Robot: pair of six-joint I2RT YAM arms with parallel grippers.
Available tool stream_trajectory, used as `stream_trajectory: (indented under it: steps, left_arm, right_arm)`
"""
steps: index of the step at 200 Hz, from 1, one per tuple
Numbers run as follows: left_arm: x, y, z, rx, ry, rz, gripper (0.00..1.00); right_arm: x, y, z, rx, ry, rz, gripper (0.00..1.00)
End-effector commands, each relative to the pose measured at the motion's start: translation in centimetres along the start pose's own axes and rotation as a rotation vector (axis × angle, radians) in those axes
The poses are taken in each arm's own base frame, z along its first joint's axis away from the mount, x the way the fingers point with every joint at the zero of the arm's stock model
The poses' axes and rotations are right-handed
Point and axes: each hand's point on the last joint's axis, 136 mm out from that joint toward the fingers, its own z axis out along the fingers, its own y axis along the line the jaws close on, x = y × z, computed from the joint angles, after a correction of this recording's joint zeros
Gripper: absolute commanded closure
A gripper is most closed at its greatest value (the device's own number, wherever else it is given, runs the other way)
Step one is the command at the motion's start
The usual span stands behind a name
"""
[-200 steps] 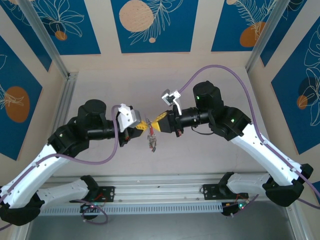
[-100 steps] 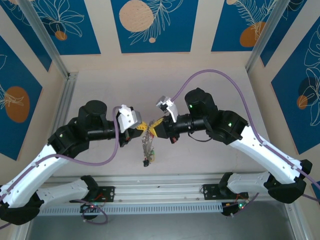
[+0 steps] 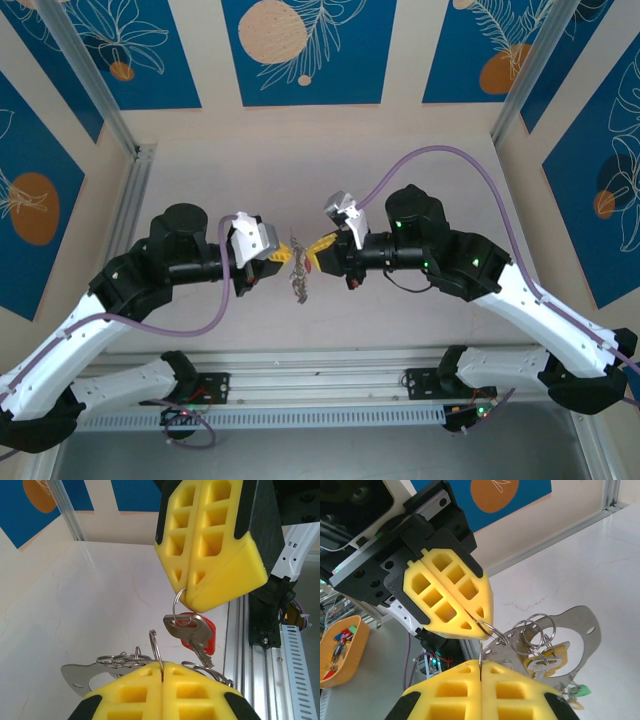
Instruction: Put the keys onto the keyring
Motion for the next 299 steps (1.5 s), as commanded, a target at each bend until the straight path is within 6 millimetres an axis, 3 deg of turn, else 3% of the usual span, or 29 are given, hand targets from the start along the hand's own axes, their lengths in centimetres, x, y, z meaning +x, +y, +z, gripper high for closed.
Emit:
stream_trajectory:
  steps: [1,63,130,161,214,247,299]
  left_arm:
    - [-2.0,-0.3,-1.1,-0.002,-0.066,0.062,1.0]
    - [-1.8,-0.4,-1.0,0.004,-0.055,0.069,1.0]
    - [-4.4,-2.2,-3.3,0.073,-0.158,0.083,1.0]
    - [-5.8,-3.1,-4.3,0.115,-0.203,0.081,1.0]
    - [-8.5,-3.7,-5.5,0.158,-0.263,0.1,1.0]
    - [-8.8,-3.5,-4.7,0.172,-0.249,0.104,1.0]
    - [-9.2,-3.3,-4.0,0.185,-0.251,0.106,1.0]
  right_arm:
    - [-0.5,0.3,-0.1,-0.011,-0.033,-0.05,1.0]
    - [-0.2,0.5,0.5,-0.035,-0.012,-0.052,1.0]
    - [-0.2,2.3,-2.5,-0.111,-0.085,-0.069,1.0]
    - [-0.8,3.7,-4.1,-0.185,-0.131,-0.084,1.0]
    - [-2.8,3.5,-5.7,-0.192,-0.175,-0.103,1.0]
    - [-3.7,3.3,-5.2,-0.207,-0.179,-0.108,1.0]
    - [-5.4,4.9,-5.2,-0.258,-0.236,-0.147,1.0]
